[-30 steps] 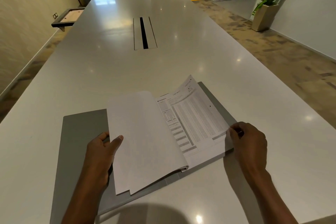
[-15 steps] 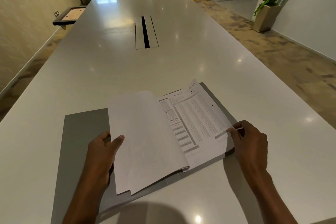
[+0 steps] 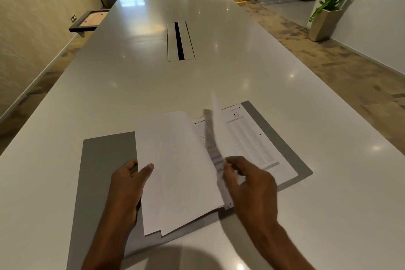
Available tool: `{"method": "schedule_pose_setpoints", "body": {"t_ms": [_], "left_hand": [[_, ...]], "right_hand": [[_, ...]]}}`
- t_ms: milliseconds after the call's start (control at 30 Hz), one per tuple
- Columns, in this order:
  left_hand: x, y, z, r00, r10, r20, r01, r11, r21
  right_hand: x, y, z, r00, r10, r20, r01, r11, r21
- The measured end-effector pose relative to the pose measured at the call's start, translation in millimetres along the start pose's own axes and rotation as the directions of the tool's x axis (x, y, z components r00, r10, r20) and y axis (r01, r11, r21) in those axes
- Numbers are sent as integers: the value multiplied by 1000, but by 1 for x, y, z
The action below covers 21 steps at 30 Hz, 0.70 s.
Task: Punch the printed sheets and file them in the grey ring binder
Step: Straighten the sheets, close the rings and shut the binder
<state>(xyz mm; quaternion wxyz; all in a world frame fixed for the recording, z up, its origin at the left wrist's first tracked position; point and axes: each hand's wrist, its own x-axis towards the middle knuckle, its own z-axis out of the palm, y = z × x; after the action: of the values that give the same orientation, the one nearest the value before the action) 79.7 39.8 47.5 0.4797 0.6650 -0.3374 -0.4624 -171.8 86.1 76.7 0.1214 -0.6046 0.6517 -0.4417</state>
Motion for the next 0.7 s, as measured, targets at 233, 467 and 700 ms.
{"method": "schedule_pose_setpoints", "body": {"t_ms": [233,467,700], "left_hand": [[-3,3,1,999,0,-37,0,1000,-1],[-11,8,4,999,17,-48,-19,999,-39],[-10,8,6,996,57,-63,-62,995,-81]], "right_hand": [[-30,-38,36,951,-176,256,186,983,-13],[-43,-53,60,881,-285,378,335,939,-73],[-48,-60,72,808,-369,459,420,908,-8]]}}
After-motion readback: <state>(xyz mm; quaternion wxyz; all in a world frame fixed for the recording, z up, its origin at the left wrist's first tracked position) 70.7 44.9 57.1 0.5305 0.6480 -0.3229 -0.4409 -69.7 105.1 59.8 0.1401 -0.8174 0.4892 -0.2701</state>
